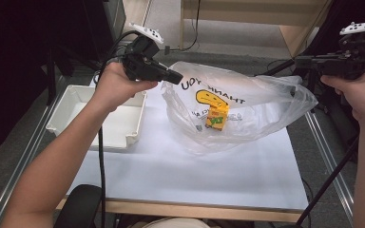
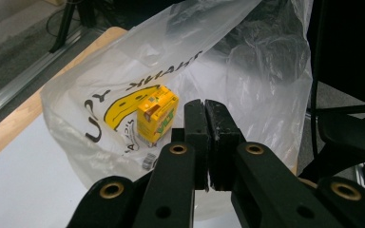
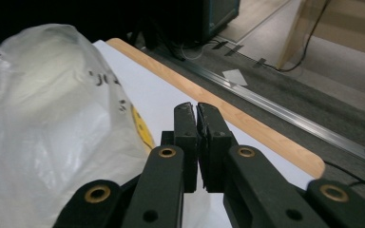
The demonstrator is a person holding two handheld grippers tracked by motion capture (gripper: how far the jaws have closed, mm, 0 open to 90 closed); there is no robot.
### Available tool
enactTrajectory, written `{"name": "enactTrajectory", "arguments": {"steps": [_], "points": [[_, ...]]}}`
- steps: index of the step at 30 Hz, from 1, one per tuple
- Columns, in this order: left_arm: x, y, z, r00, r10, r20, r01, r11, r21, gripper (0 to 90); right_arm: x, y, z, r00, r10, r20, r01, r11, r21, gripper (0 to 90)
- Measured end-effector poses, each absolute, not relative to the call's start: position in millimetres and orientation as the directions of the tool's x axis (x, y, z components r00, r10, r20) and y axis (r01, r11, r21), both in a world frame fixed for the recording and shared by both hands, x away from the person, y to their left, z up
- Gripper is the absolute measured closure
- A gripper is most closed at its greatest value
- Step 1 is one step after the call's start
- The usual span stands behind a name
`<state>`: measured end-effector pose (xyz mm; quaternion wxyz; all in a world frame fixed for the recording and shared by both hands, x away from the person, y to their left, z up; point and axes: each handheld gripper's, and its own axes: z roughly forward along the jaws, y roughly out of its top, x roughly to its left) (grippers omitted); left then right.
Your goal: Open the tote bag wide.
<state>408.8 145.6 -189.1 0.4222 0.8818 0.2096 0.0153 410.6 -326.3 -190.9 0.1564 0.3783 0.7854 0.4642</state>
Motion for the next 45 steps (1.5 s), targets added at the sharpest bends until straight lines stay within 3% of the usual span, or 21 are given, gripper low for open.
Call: {"name": "enactTrajectory", "arguments": {"steps": [13,14,29,37,45], "points": [[416,129,-202,0.903,0.413,-0.122,0.358,-0.565,0.743,86.9,374,-288,-187,-0.781,0.623,0.049,0.352,0.374,0.858,89.6],[416,128,-203,0.902,0.416,-0.115,0.356,-0.567,0.743,87.0,372,-282,-192,-0.791,0.607,0.076,0.38,0.39,0.839,90.0],[438,123,-230,0.873,0.471,-0.127,0.417,-0.584,0.697,84.9,387,-278,-226,-0.768,0.639,0.054,0.42,0.437,0.796,86.1],[440,118,-234,0.88,0.456,-0.134,0.413,-0.592,0.692,87.6,388,-272,-230,-0.771,0.636,0.04,0.415,0.452,0.79,90.0],[451,121,-246,0.856,0.503,-0.119,0.444,-0.598,0.667,87.3,391,-272,-240,-0.77,0.636,0.049,0.428,0.458,0.779,90.0]]}}
